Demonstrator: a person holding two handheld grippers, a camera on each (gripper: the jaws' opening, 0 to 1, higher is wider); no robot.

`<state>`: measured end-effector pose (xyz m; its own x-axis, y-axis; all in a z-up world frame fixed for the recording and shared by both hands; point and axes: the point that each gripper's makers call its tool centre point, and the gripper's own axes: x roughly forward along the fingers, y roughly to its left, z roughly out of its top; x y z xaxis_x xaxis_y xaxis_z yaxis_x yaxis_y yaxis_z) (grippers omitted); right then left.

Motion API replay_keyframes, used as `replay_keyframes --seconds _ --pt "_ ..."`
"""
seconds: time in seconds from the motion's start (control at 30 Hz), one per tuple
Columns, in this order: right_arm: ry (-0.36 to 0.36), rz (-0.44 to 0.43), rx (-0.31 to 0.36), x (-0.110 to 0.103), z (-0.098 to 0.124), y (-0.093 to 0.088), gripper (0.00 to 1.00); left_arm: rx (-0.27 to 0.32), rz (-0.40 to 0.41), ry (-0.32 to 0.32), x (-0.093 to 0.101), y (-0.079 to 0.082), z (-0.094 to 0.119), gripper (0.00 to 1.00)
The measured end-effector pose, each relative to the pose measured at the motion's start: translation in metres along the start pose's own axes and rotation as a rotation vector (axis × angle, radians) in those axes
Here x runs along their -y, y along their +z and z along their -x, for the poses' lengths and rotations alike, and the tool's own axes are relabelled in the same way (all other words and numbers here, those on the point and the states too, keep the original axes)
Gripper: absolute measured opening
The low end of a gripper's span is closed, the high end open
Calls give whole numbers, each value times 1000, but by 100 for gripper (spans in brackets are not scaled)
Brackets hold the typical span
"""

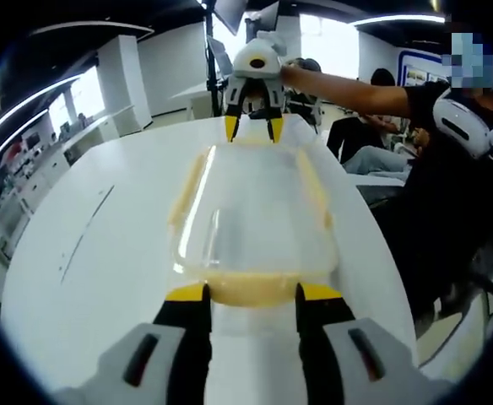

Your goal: Snap each plastic latch of the storage box into its locked position after aligning the lid with the box until every specified latch is closed and the lid sits flush.

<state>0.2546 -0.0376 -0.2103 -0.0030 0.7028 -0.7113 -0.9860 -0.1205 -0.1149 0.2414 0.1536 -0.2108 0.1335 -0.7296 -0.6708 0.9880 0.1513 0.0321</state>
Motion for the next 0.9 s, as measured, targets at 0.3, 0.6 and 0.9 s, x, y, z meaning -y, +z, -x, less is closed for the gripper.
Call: replay_keyframes --seconds 0.3,0.6,0.9 --pt "20 -9 9 1 -13 10 38 -7 16 -3 -1 -12 10 38" --pt "36 -14 -9 3 -25 13 38 12 18 5 -3 -19 19 38" --pt "44 -24 -35 4 -26 13 38 28 17 3 -3 -18 19 38"
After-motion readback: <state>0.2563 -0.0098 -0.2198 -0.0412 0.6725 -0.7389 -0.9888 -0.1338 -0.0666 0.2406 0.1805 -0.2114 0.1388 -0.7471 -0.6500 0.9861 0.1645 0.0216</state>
